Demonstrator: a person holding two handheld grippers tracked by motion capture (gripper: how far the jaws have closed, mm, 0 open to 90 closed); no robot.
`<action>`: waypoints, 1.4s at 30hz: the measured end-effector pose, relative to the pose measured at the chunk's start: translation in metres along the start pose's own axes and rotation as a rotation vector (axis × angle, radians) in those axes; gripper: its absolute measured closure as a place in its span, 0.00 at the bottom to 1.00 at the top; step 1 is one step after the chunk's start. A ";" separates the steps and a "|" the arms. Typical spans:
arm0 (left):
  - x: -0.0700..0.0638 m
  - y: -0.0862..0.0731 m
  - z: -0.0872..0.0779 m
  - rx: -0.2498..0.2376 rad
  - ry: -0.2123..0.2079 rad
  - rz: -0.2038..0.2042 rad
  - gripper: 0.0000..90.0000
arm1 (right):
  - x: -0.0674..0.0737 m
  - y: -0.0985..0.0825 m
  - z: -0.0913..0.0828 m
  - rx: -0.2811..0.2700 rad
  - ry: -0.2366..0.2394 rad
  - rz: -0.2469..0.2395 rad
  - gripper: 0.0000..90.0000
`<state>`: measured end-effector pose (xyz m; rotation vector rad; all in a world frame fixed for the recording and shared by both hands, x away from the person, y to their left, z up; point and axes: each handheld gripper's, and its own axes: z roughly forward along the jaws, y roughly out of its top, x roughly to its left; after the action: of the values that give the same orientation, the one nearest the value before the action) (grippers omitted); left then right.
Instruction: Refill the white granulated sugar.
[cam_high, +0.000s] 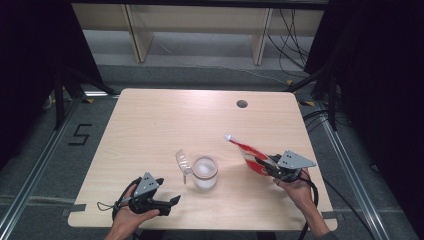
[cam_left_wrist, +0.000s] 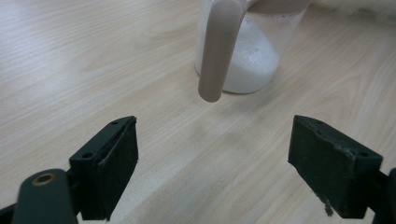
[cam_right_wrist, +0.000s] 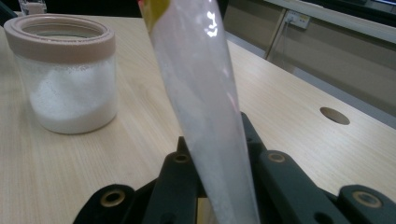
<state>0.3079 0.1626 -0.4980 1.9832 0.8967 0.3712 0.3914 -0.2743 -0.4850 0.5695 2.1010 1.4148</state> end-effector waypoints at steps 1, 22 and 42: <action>0.000 0.000 0.000 0.000 0.000 0.000 0.17 | -0.001 0.000 -0.001 0.003 0.004 0.008 0.91; 0.000 0.000 0.002 -0.006 -0.006 -0.008 0.17 | -0.008 -0.011 0.002 -0.018 -0.009 0.112 0.90; 0.000 0.000 0.002 -0.004 -0.004 -0.007 0.17 | -0.009 -0.009 -0.001 -0.055 -0.027 0.169 0.73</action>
<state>0.3087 0.1613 -0.4994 1.9756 0.8995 0.3648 0.3968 -0.2836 -0.4912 0.7549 2.0261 1.5432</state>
